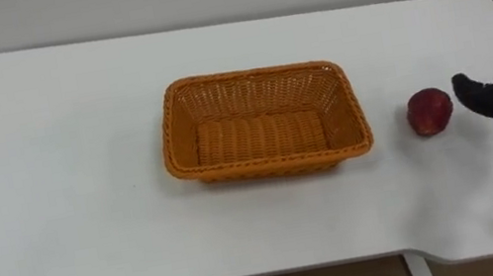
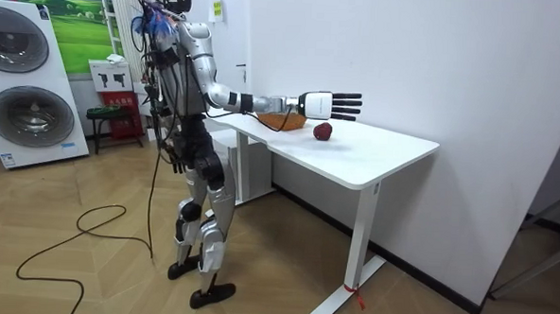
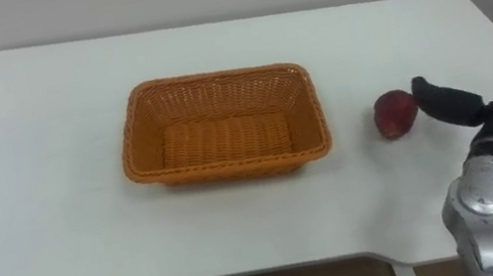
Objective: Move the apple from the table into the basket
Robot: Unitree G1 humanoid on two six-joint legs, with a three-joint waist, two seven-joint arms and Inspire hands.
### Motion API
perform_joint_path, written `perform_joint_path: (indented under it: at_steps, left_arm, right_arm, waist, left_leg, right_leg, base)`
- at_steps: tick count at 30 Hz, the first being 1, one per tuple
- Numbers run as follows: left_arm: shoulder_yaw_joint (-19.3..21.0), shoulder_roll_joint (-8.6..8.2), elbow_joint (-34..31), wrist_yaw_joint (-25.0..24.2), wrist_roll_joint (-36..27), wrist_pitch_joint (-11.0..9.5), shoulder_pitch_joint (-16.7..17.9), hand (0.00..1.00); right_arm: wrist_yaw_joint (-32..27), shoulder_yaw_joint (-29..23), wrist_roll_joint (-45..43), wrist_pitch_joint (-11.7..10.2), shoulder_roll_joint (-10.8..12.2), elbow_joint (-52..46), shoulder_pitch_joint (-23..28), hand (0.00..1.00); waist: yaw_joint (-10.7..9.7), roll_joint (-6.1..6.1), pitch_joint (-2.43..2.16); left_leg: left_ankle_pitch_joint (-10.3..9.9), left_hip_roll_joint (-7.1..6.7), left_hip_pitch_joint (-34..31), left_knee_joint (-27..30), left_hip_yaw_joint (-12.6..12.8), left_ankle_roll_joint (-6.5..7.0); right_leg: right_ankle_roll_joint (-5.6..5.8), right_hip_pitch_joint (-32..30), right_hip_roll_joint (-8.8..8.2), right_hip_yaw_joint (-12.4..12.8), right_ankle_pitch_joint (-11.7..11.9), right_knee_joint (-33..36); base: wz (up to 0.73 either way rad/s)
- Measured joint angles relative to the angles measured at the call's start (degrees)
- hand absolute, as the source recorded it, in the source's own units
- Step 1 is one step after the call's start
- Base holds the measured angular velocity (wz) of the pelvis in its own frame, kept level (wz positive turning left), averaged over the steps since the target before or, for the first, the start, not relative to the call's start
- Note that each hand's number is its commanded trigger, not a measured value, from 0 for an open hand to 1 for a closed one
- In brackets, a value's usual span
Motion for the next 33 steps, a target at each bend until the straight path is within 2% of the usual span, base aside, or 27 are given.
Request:
perform_joint_path:
  at_steps: [2,7,18,20,26,30,33]
  left_arm:
    - [-0.5,0.26,0.0,-0.3,0.1,0.0,0.3,0.0]
    - [-0.5,0.27,-0.1,-0.6,0.0,0.0,0.3,0.0]
    - [-0.5,0.29,-0.2,-1.2,0.0,0.0,0.3,0.0]
    - [-0.6,0.29,-0.2,-1.4,0.0,0.0,0.4,0.0]
    - [-1.4,0.23,0.0,-1.4,0.0,0.1,0.9,0.0]
    - [-1.3,0.17,-0.1,-1.8,1.3,0.1,1.2,0.0]
    - [-1.1,0.2,-0.2,-2.8,2.8,0.1,1.4,0.0]
  right_arm:
    - [1.2,1.3,0.0,0.0,0.0,0.0,0.3,0.0]
    - [4.1,2.7,-0.1,0.0,0.0,0.9,0.4,0.0]
    - [9.0,4.1,-0.1,0.1,0.0,2.0,0.4,0.0]
    - [9.2,4.1,-0.1,-0.1,0.0,3.4,0.3,0.0]
    - [11.7,4.1,0.5,0.2,-0.3,10.7,0.0,0.0]
    - [12.9,3.8,0.4,0.2,-0.9,14.6,-1.4,0.0]
    - [13.0,2.6,0.4,0.2,-1.2,17.2,-3.5,0.0]
  waist:
    - [0.4,-0.3,-0.22]
    - [0.6,-0.3,-0.27]
    - [0.8,0.71,-0.28]
    - [0.8,1.01,-0.21]
    - [0.8,1.6,-0.58]
    - [0.9,1.34,-0.54]
    - [1.0,0.88,-0.3]
  left_leg:
    - [0.0,0.05,0.1,0.0,0.0,0.0]
    - [0.0,0.12,0.3,0.0,0.0,0.0]
    - [0.0,0.12,0.2,0.0,0.0,0.0]
    - [0.0,0.12,0.3,0.1,-0.1,0.0]
    - [0.0,0.1,0.2,0.0,-0.5,-0.01]
    - [0.0,0.06,0.3,0.1,-0.8,-0.05]
    - [0.0,0.05,0.4,0.2,-1.0,-0.04]
  right_leg:
    - [-0.1,0.2,0.09,0.0,0.2,-0.5]
    - [-0.09,0.6,0.12,-0.2,0.2,-0.6]
    - [-0.11,0.9,0.02,-0.6,0.2,-0.5]
    - [-0.12,1.1,0.01,-0.8,0.2,-0.5]
    - [-0.13,1.1,-0.1,-1.4,0.2,-0.3]
    - [-0.12,1.3,-0.14,-1.5,0.2,-0.3]
    - [-0.12,1.5,-0.15,-1.5,0.2,-0.3]
  base:
    - [0.0]
    - [0.0]
    - [0.0]
    - [0.03]
    - [0.03]
    - [0.03]
    - [0.0]
